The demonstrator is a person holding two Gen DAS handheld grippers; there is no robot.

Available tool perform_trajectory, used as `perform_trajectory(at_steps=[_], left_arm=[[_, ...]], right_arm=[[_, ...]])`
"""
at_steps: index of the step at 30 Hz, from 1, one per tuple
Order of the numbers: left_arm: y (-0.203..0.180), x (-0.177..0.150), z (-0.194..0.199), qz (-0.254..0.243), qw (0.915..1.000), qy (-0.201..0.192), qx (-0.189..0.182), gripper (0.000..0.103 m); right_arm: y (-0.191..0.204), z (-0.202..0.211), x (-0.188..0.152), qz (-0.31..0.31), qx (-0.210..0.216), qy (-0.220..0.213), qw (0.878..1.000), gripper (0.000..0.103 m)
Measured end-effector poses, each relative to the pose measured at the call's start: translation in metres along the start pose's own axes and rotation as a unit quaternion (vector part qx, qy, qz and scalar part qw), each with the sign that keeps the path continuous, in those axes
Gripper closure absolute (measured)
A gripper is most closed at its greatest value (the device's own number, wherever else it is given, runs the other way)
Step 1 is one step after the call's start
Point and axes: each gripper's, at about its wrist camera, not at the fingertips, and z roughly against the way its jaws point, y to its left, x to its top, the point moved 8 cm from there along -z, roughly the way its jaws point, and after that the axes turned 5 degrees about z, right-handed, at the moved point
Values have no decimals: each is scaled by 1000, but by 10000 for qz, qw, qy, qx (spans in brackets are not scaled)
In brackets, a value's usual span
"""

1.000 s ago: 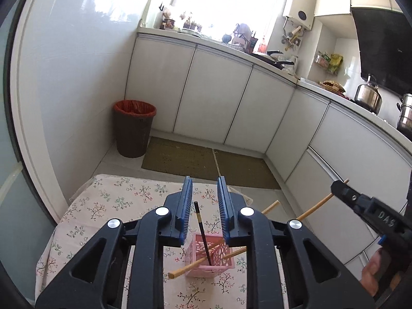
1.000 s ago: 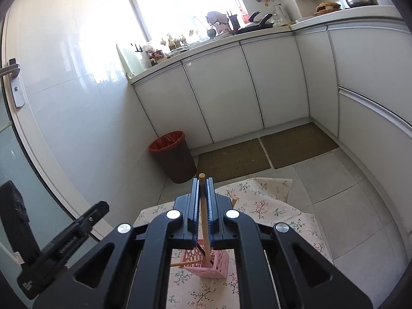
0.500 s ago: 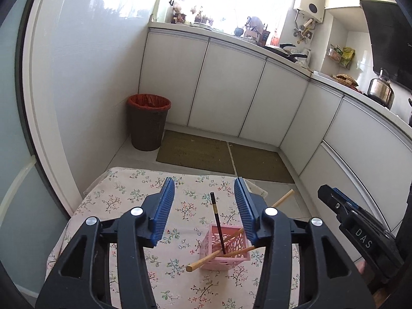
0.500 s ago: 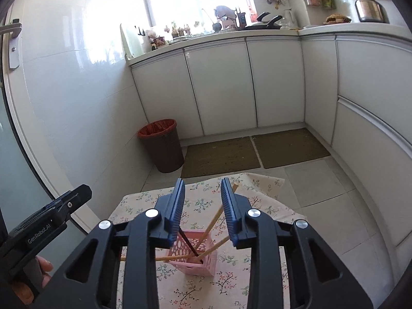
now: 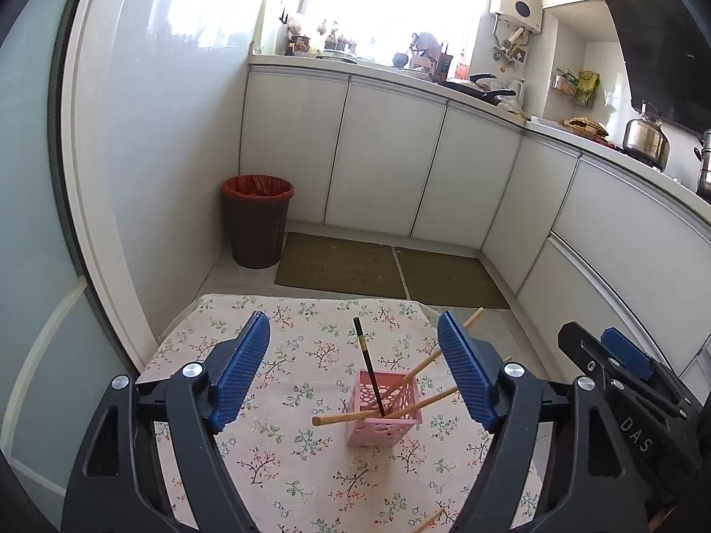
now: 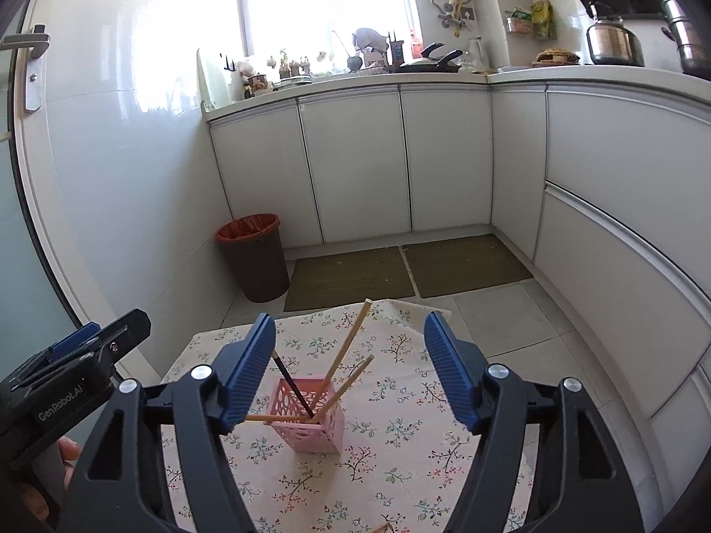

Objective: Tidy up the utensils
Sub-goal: 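Drop both chopsticks into the pink cup and open both grippers, then lower both grippers back toward the remaining chopsticks on the table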

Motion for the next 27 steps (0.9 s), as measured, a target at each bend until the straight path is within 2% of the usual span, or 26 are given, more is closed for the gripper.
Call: perform_trajectory(at_steps=[4,9,20,22,24,26,27], left_arm=[[1,-4,10,-12,10000,-60,63,18],[1,-15,16,-80,9999,2,125,8],[-11,-45,4,-447,9978,482,132,7],[-16,-55,-2,-554,9962,657,138,7],[-24,-72,-15,-745,9916,1053,62,7],[-35,-98,-31,-1046,9816,1599,-72,7],[-41,-117,-40,-1273,9728,1931,-147,7]], right_arm=[[-12,11,-5,-120,-315,-75,9994,15],[-29,18,-16,-407,-570,-6,9975,7],[-69,20,-78,-931,-533,742,9915,7],[-81,21,-94,-1021,-546,919,9890,7],[-92,19,-113,-1128,-514,1164,9854,7],[-103,19,-133,-1262,-476,1424,9806,7],[-110,19,-146,-1365,-461,1568,9771,7]])
